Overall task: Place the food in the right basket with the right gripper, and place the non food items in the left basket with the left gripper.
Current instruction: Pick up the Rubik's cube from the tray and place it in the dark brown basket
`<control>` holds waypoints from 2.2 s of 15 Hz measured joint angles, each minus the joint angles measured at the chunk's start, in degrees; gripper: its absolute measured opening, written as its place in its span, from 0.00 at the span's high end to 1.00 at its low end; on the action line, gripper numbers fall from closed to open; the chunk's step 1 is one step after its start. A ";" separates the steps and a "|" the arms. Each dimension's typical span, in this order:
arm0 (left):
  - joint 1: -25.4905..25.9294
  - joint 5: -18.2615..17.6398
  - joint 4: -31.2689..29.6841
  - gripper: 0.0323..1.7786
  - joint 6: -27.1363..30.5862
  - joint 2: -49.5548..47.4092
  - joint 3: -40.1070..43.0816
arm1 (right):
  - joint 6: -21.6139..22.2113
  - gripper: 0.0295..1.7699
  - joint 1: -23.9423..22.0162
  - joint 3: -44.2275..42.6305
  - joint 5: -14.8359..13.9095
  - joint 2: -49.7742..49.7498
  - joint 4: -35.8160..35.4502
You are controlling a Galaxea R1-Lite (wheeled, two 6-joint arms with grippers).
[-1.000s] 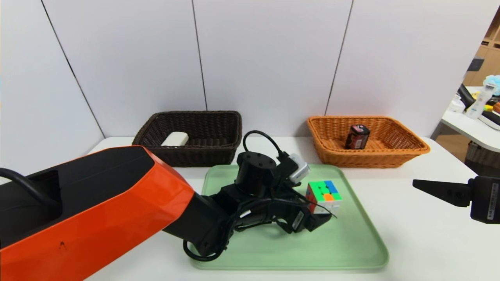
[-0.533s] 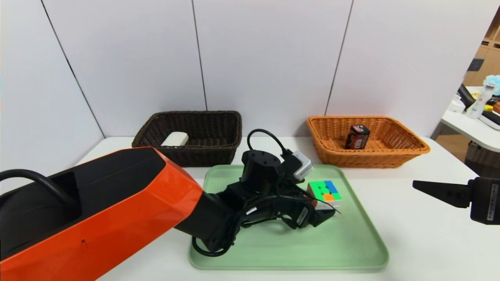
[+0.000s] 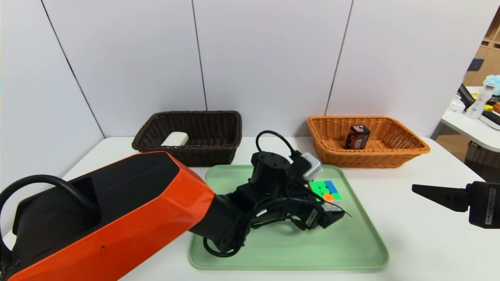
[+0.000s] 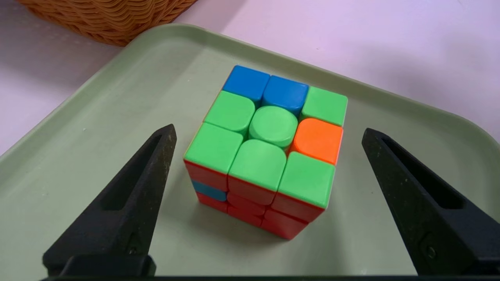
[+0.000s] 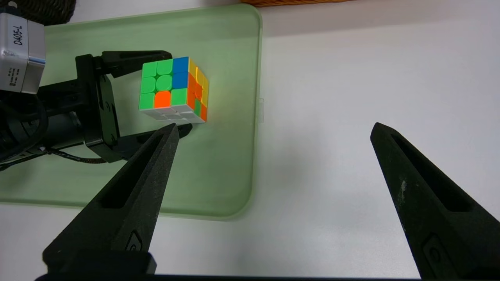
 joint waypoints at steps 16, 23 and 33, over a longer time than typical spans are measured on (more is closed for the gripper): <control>-0.40 0.52 -0.09 0.11 -0.44 2.43 -2.28 | -0.05 0.04 -0.35 0.61 0.04 -0.02 -0.12; -0.40 0.59 0.09 0.45 -1.18 3.18 -3.61 | -0.11 0.04 -0.38 1.02 0.09 -0.02 -0.11; -0.05 10.07 19.04 0.45 -3.61 -8.97 -6.83 | -0.40 0.04 -0.35 2.12 -0.11 -1.05 -0.15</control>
